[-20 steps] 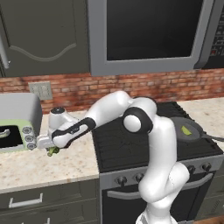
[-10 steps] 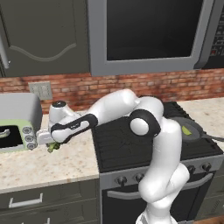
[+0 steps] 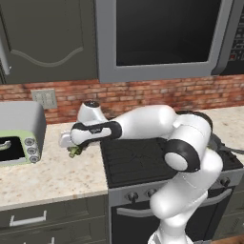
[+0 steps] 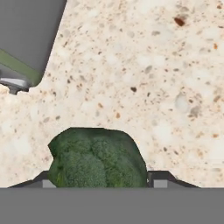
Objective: Put the lemon wedge and broccoli in the pan. Then turn on the front right burner and set the heat to medium.
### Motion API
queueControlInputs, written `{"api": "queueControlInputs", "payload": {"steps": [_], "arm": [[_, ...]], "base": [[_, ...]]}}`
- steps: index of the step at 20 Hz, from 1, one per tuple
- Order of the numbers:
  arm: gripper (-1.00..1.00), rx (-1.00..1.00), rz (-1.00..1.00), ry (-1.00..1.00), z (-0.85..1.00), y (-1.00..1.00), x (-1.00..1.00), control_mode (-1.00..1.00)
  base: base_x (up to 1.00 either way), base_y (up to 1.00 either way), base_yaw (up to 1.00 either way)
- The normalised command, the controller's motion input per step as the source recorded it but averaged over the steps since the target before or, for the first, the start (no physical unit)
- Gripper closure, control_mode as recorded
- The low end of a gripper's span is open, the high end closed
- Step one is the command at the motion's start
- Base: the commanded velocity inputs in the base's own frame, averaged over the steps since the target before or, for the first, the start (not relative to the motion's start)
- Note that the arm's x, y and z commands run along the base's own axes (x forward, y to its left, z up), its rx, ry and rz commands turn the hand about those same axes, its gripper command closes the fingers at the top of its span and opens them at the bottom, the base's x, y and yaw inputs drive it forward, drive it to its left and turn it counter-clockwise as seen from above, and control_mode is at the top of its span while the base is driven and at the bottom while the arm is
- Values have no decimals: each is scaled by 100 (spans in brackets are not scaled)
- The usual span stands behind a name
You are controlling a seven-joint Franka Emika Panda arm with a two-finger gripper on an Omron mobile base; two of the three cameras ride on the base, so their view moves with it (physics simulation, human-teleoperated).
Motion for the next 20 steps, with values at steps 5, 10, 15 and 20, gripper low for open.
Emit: {"api": "queueControlInputs", "payload": {"steps": [5, 10, 15, 20], "arm": [[100, 0, -5, 0, 0, -98, -27, -100], [100, 0, -1, 0, 13, -100, -19, -100], [100, -1, 0, 3, 31, -100, 0, -100], [100, -2, -3, 17, 30, -100, 1, -100]], "base": [[0, 0, 0], [0, 0, 0], [0, 0, 0], [0, 0, 0]]}}
